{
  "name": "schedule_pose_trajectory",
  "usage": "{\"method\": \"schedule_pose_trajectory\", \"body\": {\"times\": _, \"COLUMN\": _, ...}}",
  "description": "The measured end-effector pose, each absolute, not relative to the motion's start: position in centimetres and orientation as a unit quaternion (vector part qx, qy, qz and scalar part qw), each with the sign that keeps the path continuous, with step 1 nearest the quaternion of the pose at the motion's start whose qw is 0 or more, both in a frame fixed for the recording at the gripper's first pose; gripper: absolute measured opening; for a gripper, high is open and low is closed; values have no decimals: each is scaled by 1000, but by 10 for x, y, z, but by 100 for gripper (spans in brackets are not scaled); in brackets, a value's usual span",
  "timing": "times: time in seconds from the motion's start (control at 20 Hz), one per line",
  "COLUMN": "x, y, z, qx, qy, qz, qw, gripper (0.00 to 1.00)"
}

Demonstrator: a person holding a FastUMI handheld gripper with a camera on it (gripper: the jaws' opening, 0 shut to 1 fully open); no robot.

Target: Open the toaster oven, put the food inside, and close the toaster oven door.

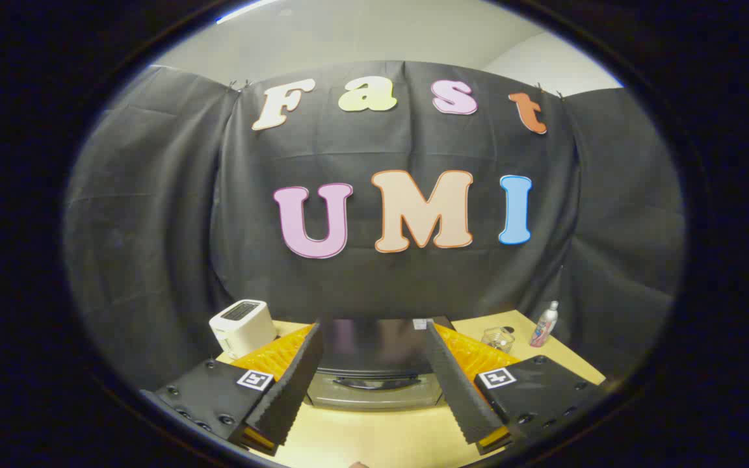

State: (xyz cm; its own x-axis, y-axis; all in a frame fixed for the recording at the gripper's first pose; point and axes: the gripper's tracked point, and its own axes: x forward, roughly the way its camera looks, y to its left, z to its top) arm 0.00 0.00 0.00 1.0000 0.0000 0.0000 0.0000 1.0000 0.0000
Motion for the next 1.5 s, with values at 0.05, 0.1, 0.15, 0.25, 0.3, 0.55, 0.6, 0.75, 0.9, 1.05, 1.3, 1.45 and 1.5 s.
{"method": "schedule_pose_trajectory", "body": {"times": 0.05, "x": -1, "y": 2, "z": -1, "qx": 0, "qy": -3, "qz": -1, "qw": 1000, "gripper": 99}}
{"method": "schedule_pose_trajectory", "body": {"times": 0.1, "x": -1, "y": 3, "z": 0, "qx": 1, "qy": -5, "qz": -2, "qw": 1000, "gripper": 99}}
{"method": "schedule_pose_trajectory", "body": {"times": 0.15, "x": -2, "y": 3, "z": -1, "qx": 0, "qy": -8, "qz": -4, "qw": 1000, "gripper": 99}}
{"method": "schedule_pose_trajectory", "body": {"times": 0.25, "x": -1, "y": -1, "z": -5, "qx": -9, "qy": -5, "qz": -16, "qw": 1000, "gripper": 99}}
{"method": "schedule_pose_trajectory", "body": {"times": 0.3, "x": 0, "y": -1, "z": -8, "qx": -12, "qy": -3, "qz": -19, "qw": 1000, "gripper": 99}}
{"method": "schedule_pose_trajectory", "body": {"times": 0.55, "x": 12, "y": 8, "z": -19, "qx": 2, "qy": 6, "qz": -16, "qw": 1000, "gripper": 99}}
{"method": "schedule_pose_trajectory", "body": {"times": 0.6, "x": 13, "y": 9, "z": -21, "qx": 2, "qy": 6, "qz": -17, "qw": 1000, "gripper": 99}}
{"method": "schedule_pose_trajectory", "body": {"times": 0.75, "x": 17, "y": 5, "z": -34, "qx": 0, "qy": 11, "qz": -27, "qw": 1000, "gripper": 99}}
{"method": "schedule_pose_trajectory", "body": {"times": 0.9, "x": 21, "y": -1, "z": -51, "qx": -4, "qy": 16, "qz": -46, "qw": 999, "gripper": 99}}
{"method": "schedule_pose_trajectory", "body": {"times": 1.05, "x": 31, "y": -11, "z": -71, "qx": -17, "qy": 30, "qz": -70, "qw": 997, "gripper": 99}}
{"method": "schedule_pose_trajectory", "body": {"times": 1.3, "x": 47, "y": -8, "z": -92, "qx": -18, "qy": 19, "qz": -82, "qw": 996, "gripper": 99}}
{"method": "schedule_pose_trajectory", "body": {"times": 1.45, "x": 67, "y": -4, "z": -103, "qx": -19, "qy": 3, "qz": -88, "qw": 996, "gripper": 99}}
{"method": "schedule_pose_trajectory", "body": {"times": 1.5, "x": 73, "y": -1, "z": -106, "qx": -17, "qy": -4, "qz": -87, "qw": 996, "gripper": 99}}
